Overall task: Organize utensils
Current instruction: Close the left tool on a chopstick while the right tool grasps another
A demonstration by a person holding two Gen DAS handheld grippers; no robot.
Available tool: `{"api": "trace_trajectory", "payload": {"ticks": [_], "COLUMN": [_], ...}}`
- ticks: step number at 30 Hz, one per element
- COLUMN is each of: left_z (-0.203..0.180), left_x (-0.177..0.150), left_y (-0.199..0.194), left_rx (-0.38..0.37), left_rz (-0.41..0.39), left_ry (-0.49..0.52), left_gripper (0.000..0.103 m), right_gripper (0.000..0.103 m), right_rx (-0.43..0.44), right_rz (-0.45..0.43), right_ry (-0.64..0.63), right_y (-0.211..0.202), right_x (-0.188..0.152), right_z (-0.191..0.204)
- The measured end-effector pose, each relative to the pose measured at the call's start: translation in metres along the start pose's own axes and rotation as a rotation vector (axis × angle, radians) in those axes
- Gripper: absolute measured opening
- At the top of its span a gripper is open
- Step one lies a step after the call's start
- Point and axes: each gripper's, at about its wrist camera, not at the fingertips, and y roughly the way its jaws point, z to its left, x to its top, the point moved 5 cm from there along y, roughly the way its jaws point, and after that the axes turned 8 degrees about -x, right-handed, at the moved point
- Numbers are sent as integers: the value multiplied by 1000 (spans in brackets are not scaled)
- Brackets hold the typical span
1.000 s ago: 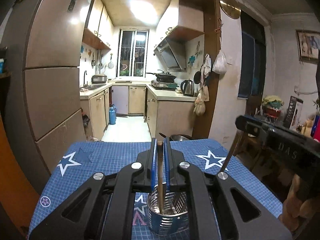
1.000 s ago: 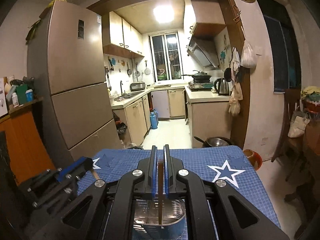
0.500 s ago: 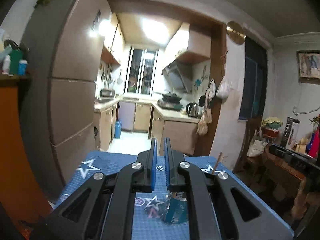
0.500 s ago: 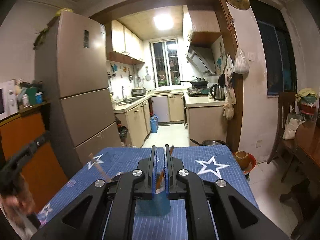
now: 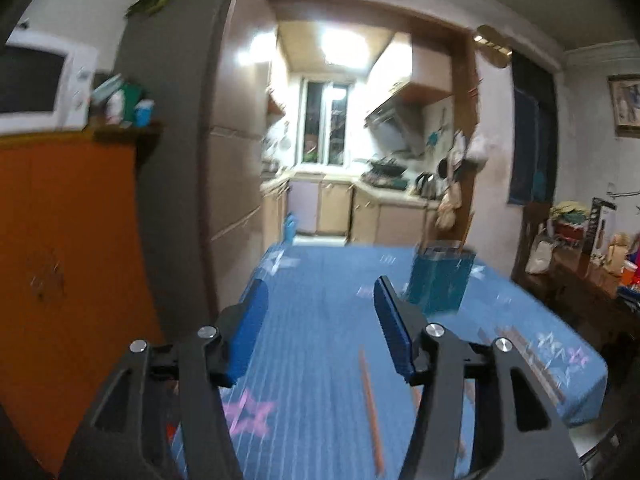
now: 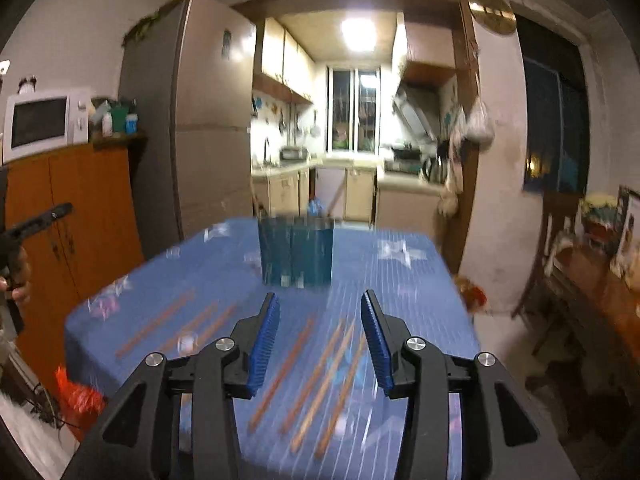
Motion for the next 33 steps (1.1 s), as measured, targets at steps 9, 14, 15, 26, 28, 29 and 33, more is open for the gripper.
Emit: {"api": "trace_trajectory", "payload": {"ticks": [9,14,15,26,28,29,33], "left_z": [-10,-36,-37,-50,-55,-57,-63], "left_x": [-124,-165,-170,-182,-184,-186,-188], "left_y": [-4,0,-1,24,29,31,38], "left_rx": [74,19,9,-23,-25,-29,-41], "left_rz": [213,243,244,258,259,261,264], "left_ry": [71,126,135,171,188,192,190], "left_gripper": [53,44,43,35,32,32,32], "right_gripper": [44,43,42,28,28,28,28], "right_rx": [14,16,10,-36,-41,-45,-66], "right_rz": [187,168,155,173,180,181,167], "right_ry": [0,-93,-96,-71,-67,-64,-65], "right_y": [5,14,17,54,58,61,70], "right_x": [-116,-135,-131,-134,-135,-135,-135], "right_z": [39,75,78,88,89,89,91]}}
